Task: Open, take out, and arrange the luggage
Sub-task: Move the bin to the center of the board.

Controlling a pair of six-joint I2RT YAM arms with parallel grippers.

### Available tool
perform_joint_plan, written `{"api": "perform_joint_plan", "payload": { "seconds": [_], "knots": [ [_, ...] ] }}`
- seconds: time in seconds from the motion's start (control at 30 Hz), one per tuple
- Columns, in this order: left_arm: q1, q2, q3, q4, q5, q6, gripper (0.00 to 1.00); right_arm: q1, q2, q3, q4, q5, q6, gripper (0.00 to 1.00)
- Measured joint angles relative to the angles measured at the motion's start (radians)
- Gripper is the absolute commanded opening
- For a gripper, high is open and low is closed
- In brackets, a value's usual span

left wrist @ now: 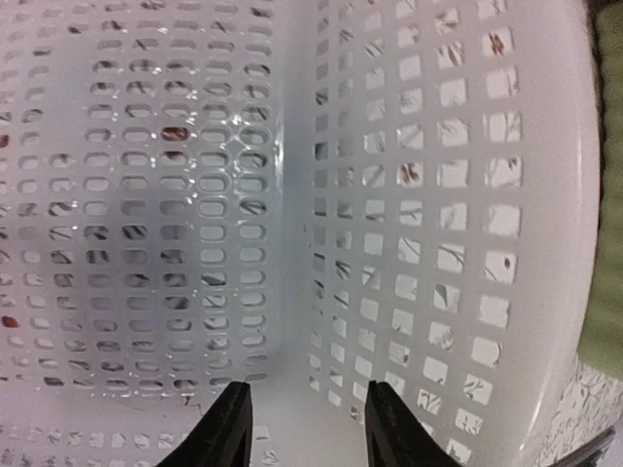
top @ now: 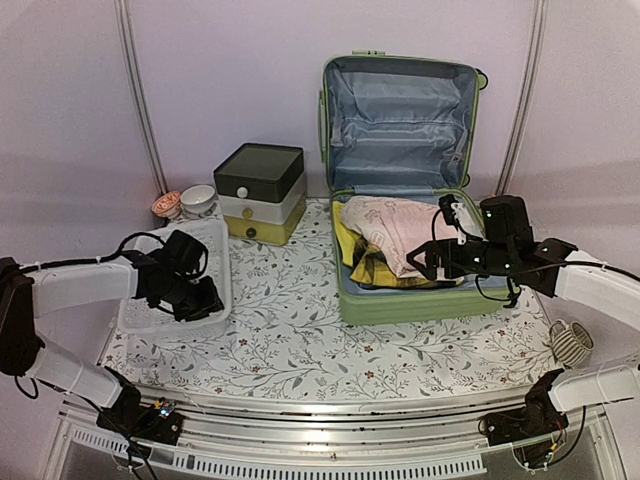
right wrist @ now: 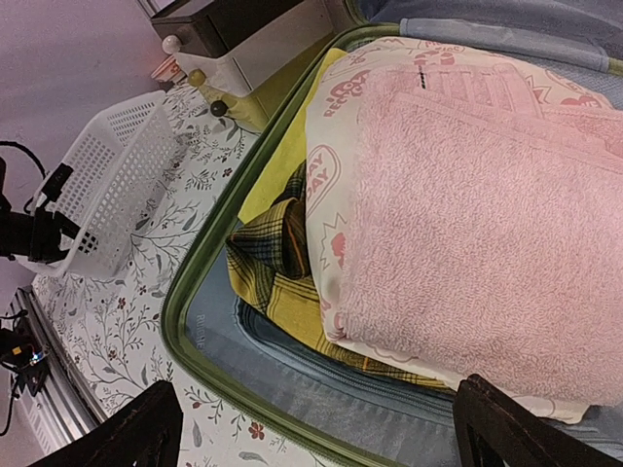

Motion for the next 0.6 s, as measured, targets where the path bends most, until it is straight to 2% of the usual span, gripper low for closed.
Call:
{"api": "perform_joint_plan", "payload": {
  "seconds": [0.13,0.33,0.6],
  "knots": [
    [-0.153,0.006,-0.02,0.026,0.037,-0.052,0.42,0.0,0.0,0.0,0.0,-0.012,0.011,0.99],
    [-0.401,0.092,0.014,0.095,0.055,-0.104,0.5,0.0,-0.014,0.0,0.0,-0.022,0.017,0.99],
    [-0.612,0.226,0.151,0.137,0.05,-0.113,0.55,0.0,-0.026,0.0,-0.001,-0.023,0.019,0.99]
  ]
}}
